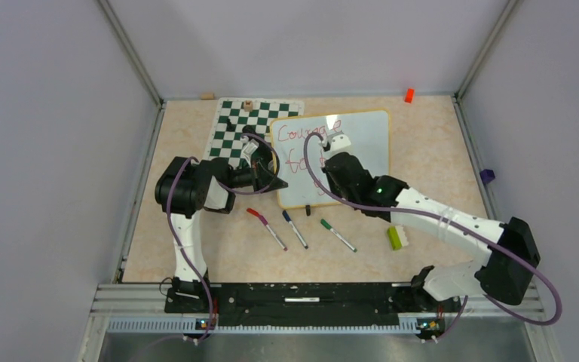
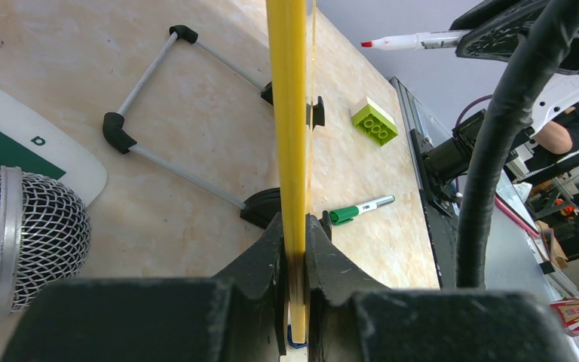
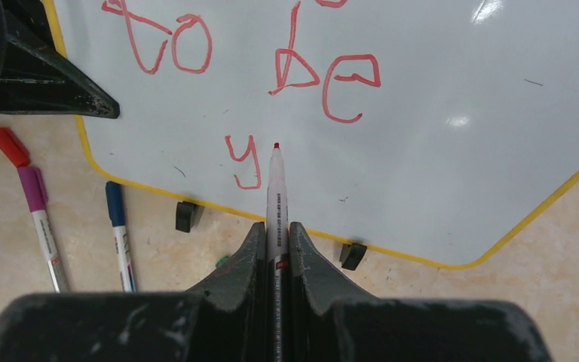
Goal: Write a sentence on the whiteboard
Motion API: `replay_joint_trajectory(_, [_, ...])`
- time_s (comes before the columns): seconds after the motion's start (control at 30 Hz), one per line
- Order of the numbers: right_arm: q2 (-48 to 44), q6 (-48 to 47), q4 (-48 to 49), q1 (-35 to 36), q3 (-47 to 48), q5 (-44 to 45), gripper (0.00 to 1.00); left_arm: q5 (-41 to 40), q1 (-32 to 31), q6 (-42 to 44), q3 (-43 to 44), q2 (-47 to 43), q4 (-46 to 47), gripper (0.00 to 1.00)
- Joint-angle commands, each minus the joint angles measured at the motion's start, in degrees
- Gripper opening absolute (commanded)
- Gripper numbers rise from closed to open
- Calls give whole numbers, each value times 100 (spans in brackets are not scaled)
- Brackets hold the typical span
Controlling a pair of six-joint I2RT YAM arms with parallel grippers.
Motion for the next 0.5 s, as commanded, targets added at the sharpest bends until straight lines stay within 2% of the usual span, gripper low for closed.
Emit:
replay_joint_trajectory(0.0, [232,-176,116,-28,137,-12,0,118,18,294,-55,-185,579,1])
replay_joint_trajectory(0.47, [750,-235,304,-27,285,75,0,114,18,302,-45,-157,573,1])
